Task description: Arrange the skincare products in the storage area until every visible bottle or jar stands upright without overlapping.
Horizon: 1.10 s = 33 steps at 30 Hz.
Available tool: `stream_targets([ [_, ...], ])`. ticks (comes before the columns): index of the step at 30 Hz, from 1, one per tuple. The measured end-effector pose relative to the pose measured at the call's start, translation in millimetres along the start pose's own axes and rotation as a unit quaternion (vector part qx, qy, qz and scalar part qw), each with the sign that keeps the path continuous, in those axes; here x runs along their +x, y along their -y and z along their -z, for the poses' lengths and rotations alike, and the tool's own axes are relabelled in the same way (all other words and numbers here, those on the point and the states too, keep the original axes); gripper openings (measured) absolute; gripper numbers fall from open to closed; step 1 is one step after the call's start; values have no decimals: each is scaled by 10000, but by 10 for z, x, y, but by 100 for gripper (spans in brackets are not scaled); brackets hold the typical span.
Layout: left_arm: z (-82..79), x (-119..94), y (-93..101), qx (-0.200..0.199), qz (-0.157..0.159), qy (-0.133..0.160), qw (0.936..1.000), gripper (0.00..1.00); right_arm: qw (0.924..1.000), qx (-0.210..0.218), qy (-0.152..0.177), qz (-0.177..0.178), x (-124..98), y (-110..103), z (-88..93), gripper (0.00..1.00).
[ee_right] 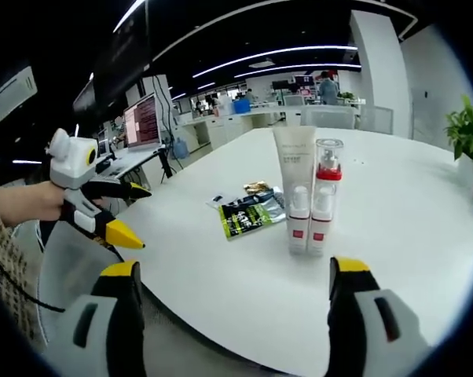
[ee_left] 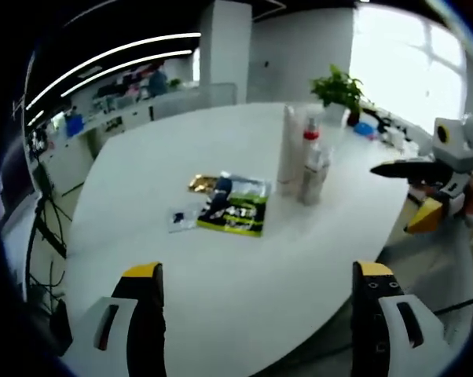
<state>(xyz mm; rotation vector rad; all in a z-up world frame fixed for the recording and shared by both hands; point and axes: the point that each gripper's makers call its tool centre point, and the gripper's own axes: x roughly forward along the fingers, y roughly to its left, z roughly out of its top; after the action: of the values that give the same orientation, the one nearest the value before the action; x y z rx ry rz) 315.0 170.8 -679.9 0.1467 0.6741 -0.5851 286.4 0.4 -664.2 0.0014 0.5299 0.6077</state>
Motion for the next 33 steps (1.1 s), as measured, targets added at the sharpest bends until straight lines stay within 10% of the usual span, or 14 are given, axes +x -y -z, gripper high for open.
stream_targets([
  [33,-103,1227,-196,782,305,-1233,9888,97,9993,131,159,308,-16,144,-30,99],
])
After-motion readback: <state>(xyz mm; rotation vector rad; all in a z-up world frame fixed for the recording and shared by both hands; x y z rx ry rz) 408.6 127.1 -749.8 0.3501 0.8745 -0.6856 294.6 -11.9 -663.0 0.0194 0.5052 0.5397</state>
